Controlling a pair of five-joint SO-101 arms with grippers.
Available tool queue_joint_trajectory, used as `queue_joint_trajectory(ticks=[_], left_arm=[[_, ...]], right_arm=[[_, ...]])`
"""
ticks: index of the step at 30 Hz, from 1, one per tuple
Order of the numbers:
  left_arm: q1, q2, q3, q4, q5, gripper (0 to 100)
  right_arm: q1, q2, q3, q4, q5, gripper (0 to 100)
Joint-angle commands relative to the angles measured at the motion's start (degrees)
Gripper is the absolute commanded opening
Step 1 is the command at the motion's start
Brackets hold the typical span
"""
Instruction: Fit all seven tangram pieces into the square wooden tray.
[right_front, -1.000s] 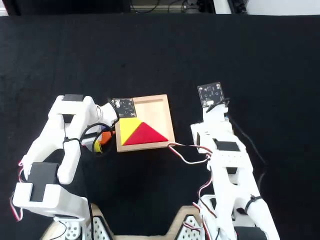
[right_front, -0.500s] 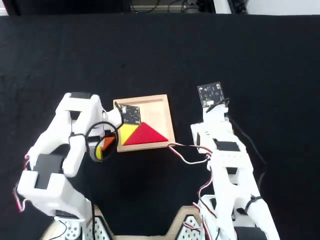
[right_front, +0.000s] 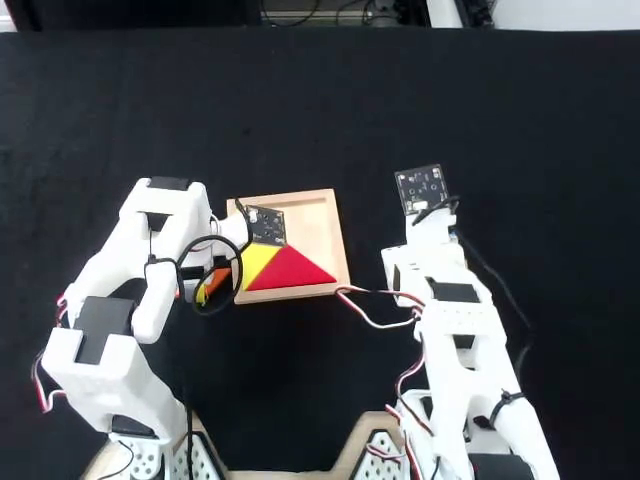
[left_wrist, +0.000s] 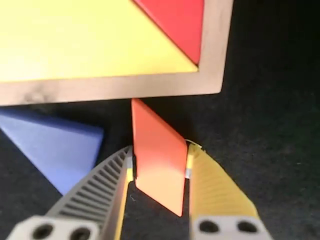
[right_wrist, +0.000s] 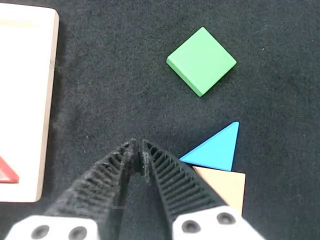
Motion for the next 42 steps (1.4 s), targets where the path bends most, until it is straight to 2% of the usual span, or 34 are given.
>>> queue_joint_trajectory(ticks=[1, 4, 8, 12, 17, 22, 29, 36, 38, 40, 42], left_arm=[[0.7, -0.9, -3.3, -0.2, -2.9, 3], [0.7, -2.6, -4.4, 1.1, -2.8, 3], [0.7, -10.7, -10.9, 12.3, -3.3, 3], [3.3, -18.4, -15.2, 18.9, -9.0, 3], [12.1, -20.7, -15.2, 19.3, -11.3, 3], [21.2, -14.9, -16.0, 15.3, -8.1, 3], [23.5, -3.6, -20.0, 7.3, -6.3, 3], [25.5, 6.9, -26.9, 7.0, -6.0, 3], [25.5, 8.6, -28.7, 6.9, -3.0, 4], [25.1, 9.1, -30.8, 7.0, 1.4, 8], [24.4, 9.2, -32.2, 7.0, 4.3, 19]], right_arm=[[-0.9, -1.6, -1.9, -1.0, 0.5, 1.2], [-0.9, -1.8, -1.9, -1.0, 0.5, 1.2], [-0.6, -1.9, -2.0, -1.0, 0.5, 1.2], [-0.4, -1.9, -2.1, -1.0, 0.5, 1.2], [1.7, -1.9, -2.4, -1.1, 0.5, 1.2], [5.5, -1.9, -2.5, -3.6, 0.0, 1.2], [6.1, -1.6, -2.4, -4.2, 0.0, 1.2], [6.2, -1.7, -2.5, -4.2, 0.0, 1.2], [6.2, -1.8, -2.5, -4.2, 0.0, 1.2], [6.2, -1.7, -2.5, -4.2, 0.0, 1.2], [6.2, -1.7, -2.5, -4.2, 0.0, 1.2]])
